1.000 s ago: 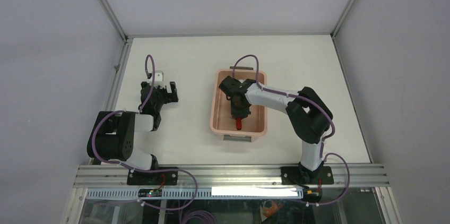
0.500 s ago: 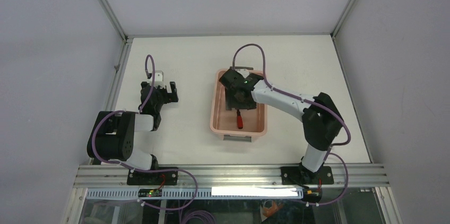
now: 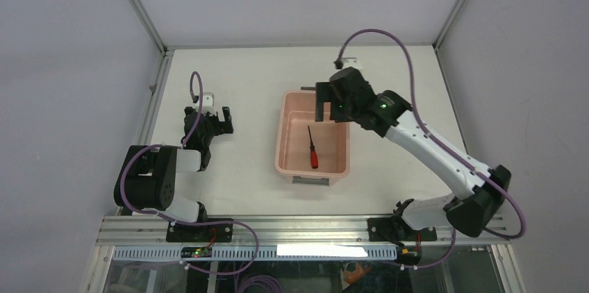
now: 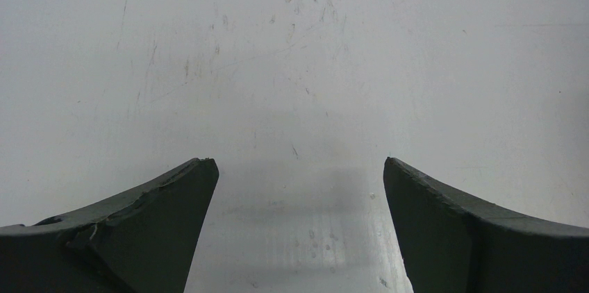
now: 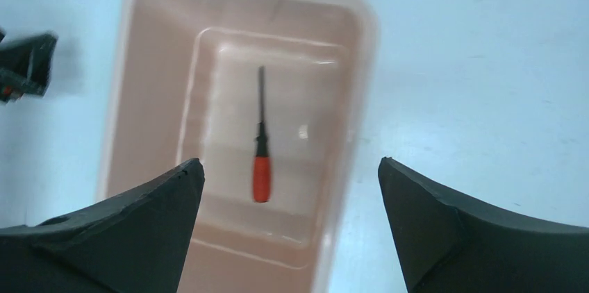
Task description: Put the screwdriver in the bin
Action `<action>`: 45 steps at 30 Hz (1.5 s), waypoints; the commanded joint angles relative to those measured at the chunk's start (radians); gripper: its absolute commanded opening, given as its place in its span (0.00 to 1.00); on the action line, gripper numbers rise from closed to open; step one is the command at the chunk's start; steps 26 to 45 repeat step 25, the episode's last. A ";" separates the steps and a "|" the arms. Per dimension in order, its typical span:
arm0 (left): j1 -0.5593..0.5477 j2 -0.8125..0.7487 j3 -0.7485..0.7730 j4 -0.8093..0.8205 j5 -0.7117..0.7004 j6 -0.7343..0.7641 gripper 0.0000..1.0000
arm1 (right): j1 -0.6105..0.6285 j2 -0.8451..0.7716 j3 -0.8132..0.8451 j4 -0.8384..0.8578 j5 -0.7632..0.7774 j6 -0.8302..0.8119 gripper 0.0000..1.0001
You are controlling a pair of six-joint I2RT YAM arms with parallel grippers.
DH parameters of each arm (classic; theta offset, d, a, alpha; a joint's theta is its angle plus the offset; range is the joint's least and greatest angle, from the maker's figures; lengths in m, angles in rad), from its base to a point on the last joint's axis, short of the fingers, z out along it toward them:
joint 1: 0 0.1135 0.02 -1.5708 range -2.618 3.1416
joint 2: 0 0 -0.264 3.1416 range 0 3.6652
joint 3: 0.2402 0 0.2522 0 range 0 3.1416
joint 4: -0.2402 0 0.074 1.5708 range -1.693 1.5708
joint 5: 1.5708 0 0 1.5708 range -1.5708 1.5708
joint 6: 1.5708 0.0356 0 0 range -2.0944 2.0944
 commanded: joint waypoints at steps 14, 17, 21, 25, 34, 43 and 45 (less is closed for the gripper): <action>-0.009 0.000 0.024 0.062 -0.002 -0.019 0.99 | -0.229 -0.777 -0.876 0.470 0.167 -0.074 0.99; -0.009 -0.001 0.024 0.062 -0.002 -0.019 0.99 | -0.230 -0.839 -0.903 0.427 0.181 -0.055 0.99; -0.009 0.000 0.024 0.062 -0.002 -0.019 0.99 | -0.230 -0.906 -0.920 0.425 0.185 -0.068 0.99; -0.009 0.001 0.023 0.062 -0.002 -0.019 0.99 | -0.230 -0.935 -0.932 0.430 0.175 -0.077 0.99; -0.009 0.001 0.023 0.062 -0.002 -0.019 0.99 | -0.230 -0.935 -0.932 0.430 0.175 -0.077 0.99; -0.009 0.001 0.023 0.062 -0.002 -0.019 0.99 | -0.230 -0.935 -0.932 0.430 0.175 -0.077 0.99; -0.009 0.001 0.023 0.062 -0.002 -0.019 0.99 | -0.230 -0.935 -0.932 0.430 0.175 -0.077 0.99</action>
